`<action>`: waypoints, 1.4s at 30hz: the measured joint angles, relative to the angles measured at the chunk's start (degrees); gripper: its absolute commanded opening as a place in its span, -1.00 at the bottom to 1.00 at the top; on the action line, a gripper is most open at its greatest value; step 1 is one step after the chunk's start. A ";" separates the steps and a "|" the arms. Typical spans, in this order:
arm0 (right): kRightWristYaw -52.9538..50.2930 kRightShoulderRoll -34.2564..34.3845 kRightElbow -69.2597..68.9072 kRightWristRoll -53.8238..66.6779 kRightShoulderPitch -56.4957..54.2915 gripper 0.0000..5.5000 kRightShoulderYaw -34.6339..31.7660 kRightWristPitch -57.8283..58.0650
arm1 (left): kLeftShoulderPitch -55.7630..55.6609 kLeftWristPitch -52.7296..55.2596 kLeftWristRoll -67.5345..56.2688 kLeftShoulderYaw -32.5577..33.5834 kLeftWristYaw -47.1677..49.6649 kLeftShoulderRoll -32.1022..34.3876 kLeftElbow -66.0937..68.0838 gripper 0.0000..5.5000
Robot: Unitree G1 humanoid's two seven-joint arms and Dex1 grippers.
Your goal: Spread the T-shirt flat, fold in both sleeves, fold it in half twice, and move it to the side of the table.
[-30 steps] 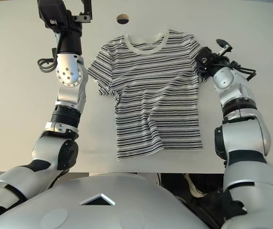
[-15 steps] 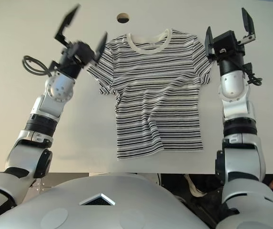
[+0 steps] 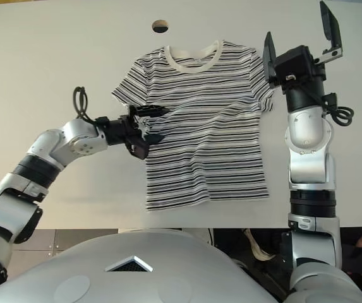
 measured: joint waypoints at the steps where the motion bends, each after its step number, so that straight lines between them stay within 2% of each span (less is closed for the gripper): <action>1: 0.25 0.18 -0.13 -0.47 0.47 0.57 0.37 0.13 | 1.26 0.07 -0.44 0.93 -0.27 2.16 -1.33 0.67; 9: 3.30 1.03 -3.00 -2.16 2.29 0.57 2.65 0.37 | 9.99 2.50 -5.43 6.15 -3.11 10.57 -9.57 0.67; 18: 5.84 1.08 -5.62 -2.71 2.47 0.57 2.89 0.54 | 17.54 5.29 -8.34 12.63 -3.42 12.41 -15.62 0.67; 23: 7.63 1.38 -6.01 -3.26 1.60 0.57 4.50 0.50 | 21.62 5.97 -16.61 15.92 -4.36 12.34 -24.43 0.67; 25: 10.84 -0.06 -7.63 -3.21 2.61 0.57 5.57 -0.83 | 23.17 7.69 -22.54 18.67 -4.68 11.67 -29.37 0.67; 28: 17.11 -7.96 -9.62 -4.39 12.02 0.57 9.72 -11.95 | 23.58 13.20 -30.73 24.99 -2.50 8.39 -33.28 0.67; 30: 20.02 -12.03 -11.87 -2.57 20.14 0.57 10.69 -18.87 | 22.73 17.33 -32.02 29.64 1.11 5.72 -31.86 0.67; 33: 21.39 -14.86 -16.22 1.38 26.81 0.57 8.18 -24.07 | 20.19 22.13 -27.22 34.43 8.19 4.08 -23.97 0.67; 37: 23.33 -16.42 -15.75 -0.48 28.87 0.57 7.25 -24.93 | 19.22 23.02 -18.53 33.18 13.72 3.96 -13.15 0.67; 42: 25.49 -16.56 -12.07 -7.03 30.82 0.57 11.14 -25.01 | 18.51 22.28 -17.52 32.81 15.68 2.79 -10.89 0.67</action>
